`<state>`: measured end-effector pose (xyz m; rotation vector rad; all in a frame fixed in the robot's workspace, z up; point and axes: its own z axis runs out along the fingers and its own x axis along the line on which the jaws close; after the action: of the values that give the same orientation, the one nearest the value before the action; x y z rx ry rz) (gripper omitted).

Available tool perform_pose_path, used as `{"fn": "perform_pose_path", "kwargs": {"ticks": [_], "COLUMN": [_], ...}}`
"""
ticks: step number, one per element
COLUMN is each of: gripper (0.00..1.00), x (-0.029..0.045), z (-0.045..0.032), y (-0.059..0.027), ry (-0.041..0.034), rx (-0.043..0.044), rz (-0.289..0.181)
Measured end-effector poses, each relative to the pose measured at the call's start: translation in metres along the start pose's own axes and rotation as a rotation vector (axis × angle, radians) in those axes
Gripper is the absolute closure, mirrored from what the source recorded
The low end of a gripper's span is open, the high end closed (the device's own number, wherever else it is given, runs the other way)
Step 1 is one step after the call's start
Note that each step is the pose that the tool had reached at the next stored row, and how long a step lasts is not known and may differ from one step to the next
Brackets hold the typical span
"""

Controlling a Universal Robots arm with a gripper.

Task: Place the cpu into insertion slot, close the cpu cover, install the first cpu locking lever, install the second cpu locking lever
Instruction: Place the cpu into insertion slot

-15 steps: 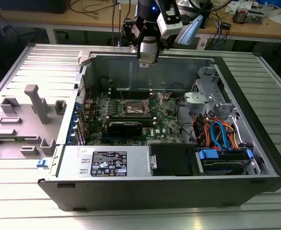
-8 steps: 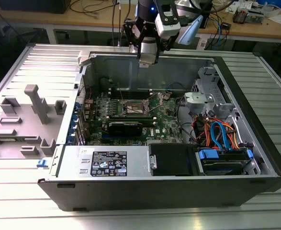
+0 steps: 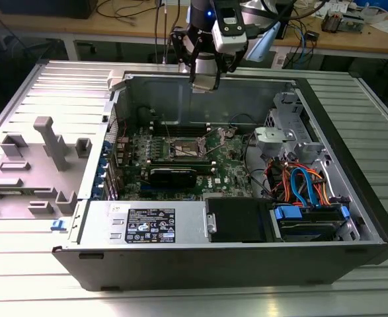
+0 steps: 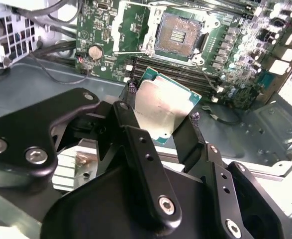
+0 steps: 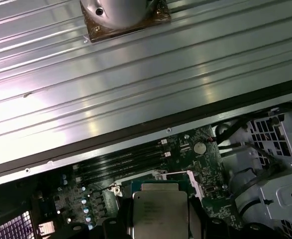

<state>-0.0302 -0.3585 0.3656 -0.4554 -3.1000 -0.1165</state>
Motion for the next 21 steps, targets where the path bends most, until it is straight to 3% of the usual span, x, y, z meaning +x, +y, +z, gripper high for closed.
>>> {"fn": "perform_pose_path", "kwargs": {"ticks": [5, 17, 21], "gripper": [0.45, 0.45, 0.45], "x": [-0.0001, -0.0007, -0.0008], "z": [0.0015, 0.0016, 0.0017], "y": [-0.0004, -0.0025, -0.0026], "ry": [-0.0062, -0.0067, -0.0085], "rx": [0.0001, 0.0004, 0.0003], "rz": [0.079, 0.085, 0.109]}}
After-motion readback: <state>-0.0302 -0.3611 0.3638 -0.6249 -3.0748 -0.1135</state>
